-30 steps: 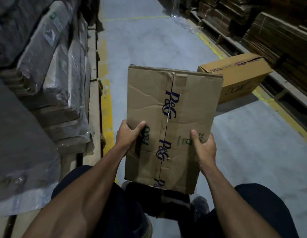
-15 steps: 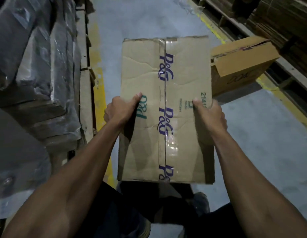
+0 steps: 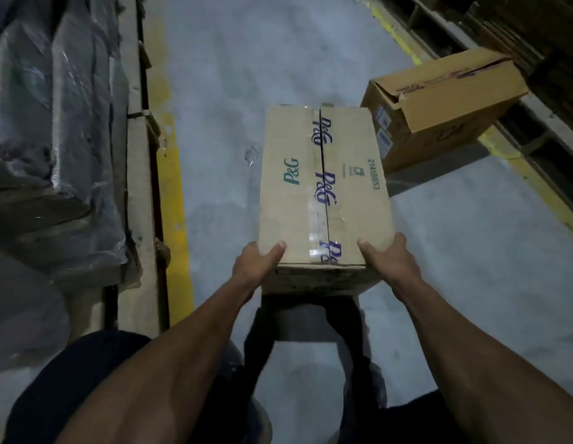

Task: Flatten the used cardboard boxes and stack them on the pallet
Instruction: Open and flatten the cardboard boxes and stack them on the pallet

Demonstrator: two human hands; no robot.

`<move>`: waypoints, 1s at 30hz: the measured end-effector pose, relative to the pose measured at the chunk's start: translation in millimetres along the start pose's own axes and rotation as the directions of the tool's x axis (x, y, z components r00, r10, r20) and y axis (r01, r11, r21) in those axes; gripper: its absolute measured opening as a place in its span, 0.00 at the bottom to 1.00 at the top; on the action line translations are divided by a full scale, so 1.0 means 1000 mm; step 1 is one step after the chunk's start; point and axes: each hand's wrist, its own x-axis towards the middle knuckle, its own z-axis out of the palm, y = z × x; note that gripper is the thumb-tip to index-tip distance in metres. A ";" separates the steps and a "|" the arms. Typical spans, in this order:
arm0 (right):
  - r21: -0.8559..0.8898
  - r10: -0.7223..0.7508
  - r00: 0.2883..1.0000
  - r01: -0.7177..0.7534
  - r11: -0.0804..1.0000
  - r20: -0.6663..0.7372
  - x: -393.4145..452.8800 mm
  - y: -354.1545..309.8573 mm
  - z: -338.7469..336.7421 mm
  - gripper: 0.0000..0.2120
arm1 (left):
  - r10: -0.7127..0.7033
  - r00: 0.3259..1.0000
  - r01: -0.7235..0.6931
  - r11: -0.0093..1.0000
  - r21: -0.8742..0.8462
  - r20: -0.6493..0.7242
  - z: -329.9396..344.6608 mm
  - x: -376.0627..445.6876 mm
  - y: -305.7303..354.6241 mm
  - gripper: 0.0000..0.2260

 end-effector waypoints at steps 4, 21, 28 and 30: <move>-0.042 0.011 1.000 -0.011 0.999 -0.001 -0.015 -0.009 0.004 0.40 | -0.073 0.997 0.074 0.995 0.064 -0.012 -0.018 -0.005 -0.004 0.40; -0.111 0.099 0.988 -0.086 0.990 0.119 -0.115 0.038 0.022 0.39 | -0.183 0.972 0.115 0.916 0.385 0.147 -0.051 -0.070 -0.030 0.27; -0.281 -0.158 0.980 0.187 0.941 0.121 -0.103 0.026 0.030 0.36 | 0.588 0.650 -0.693 0.201 0.692 0.481 -0.012 -0.074 0.023 0.29; -0.328 -0.144 0.984 0.171 0.929 0.106 -0.097 0.025 0.036 0.35 | 0.524 0.515 -0.757 -0.094 0.647 0.678 0.002 -0.069 0.033 0.25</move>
